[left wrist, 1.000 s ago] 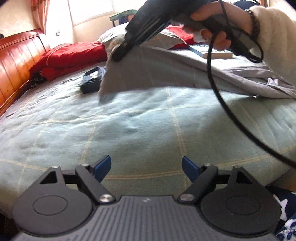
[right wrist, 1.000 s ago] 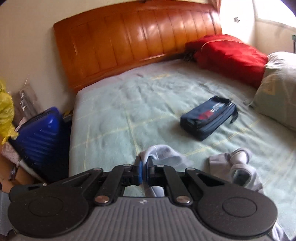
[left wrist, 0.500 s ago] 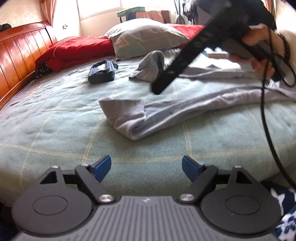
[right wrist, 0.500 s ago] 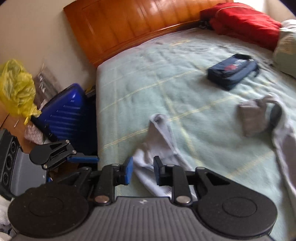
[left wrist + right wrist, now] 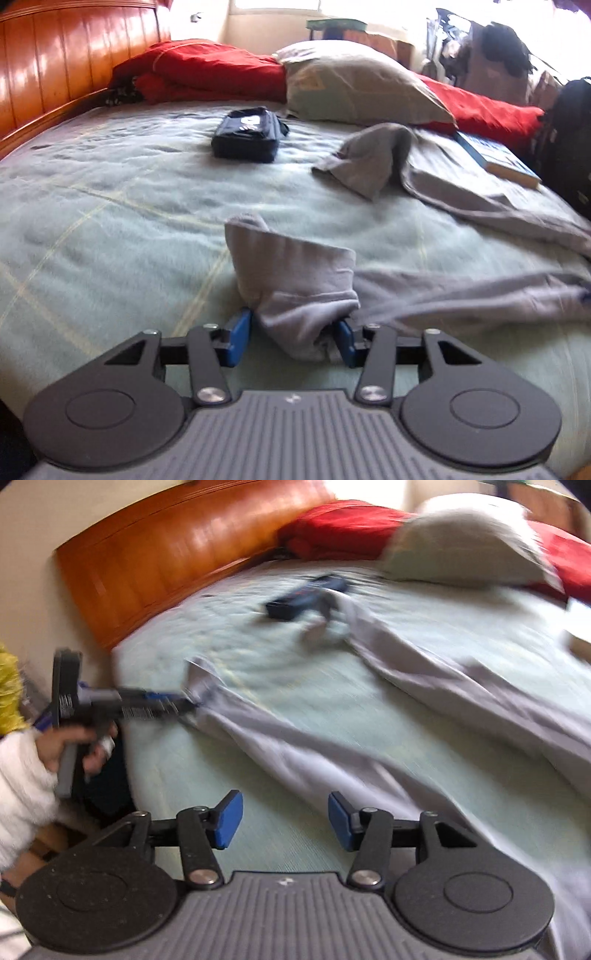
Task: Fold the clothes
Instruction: 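Grasp the grey sleeve cuff with the left tool while the right tool grasps the sweatshirt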
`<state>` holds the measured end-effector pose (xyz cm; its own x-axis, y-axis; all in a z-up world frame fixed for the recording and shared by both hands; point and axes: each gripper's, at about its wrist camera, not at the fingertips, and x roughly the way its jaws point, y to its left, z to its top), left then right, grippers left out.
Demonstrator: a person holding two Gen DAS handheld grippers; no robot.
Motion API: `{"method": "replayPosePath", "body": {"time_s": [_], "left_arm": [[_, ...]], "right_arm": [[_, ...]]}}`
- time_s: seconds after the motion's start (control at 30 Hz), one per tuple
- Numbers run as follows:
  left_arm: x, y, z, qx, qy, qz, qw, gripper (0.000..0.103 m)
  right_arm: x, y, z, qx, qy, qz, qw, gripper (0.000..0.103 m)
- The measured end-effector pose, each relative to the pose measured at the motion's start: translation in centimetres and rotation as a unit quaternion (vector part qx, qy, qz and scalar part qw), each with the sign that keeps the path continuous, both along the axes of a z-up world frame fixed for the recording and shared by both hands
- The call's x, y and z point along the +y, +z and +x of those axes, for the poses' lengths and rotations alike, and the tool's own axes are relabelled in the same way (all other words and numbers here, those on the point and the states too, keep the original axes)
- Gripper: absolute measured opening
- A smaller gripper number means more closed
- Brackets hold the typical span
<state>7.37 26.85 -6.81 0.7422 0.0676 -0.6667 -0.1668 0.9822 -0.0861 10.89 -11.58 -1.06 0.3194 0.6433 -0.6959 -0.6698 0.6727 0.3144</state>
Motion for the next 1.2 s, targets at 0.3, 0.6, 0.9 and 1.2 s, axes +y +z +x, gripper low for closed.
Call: {"method": "replayPosePath", "body": {"time_s": [0.3,0.6,0.9,1.2], "left_arm": [[1.8,3.8,0.6,-0.034,0.027,-0.008,0.9990,0.009],[3.7,3.6,2.2,-0.023,0.067,-0.037,0.9968,0.029],[3.3,1.7,0.1,0.011,0.068,-0.029,0.9972,0.059],[3.9,1.5,-0.1,0.000,0.078,-0.050,0.9957,0.064]], "right_arm": [[-9.2,-1.1,-5.0,-0.014,-0.103,-0.005,0.995,0.057],[-9.2,1.3,-3.0,-0.107,-0.095,-0.047,0.989,0.055],[-4.1,-1.0,1.4,-0.137,-0.020,-0.120,0.983,0.039],[-3.3,-0.3,0.3,-0.157,0.005,-0.135,0.978,0.006]]}}
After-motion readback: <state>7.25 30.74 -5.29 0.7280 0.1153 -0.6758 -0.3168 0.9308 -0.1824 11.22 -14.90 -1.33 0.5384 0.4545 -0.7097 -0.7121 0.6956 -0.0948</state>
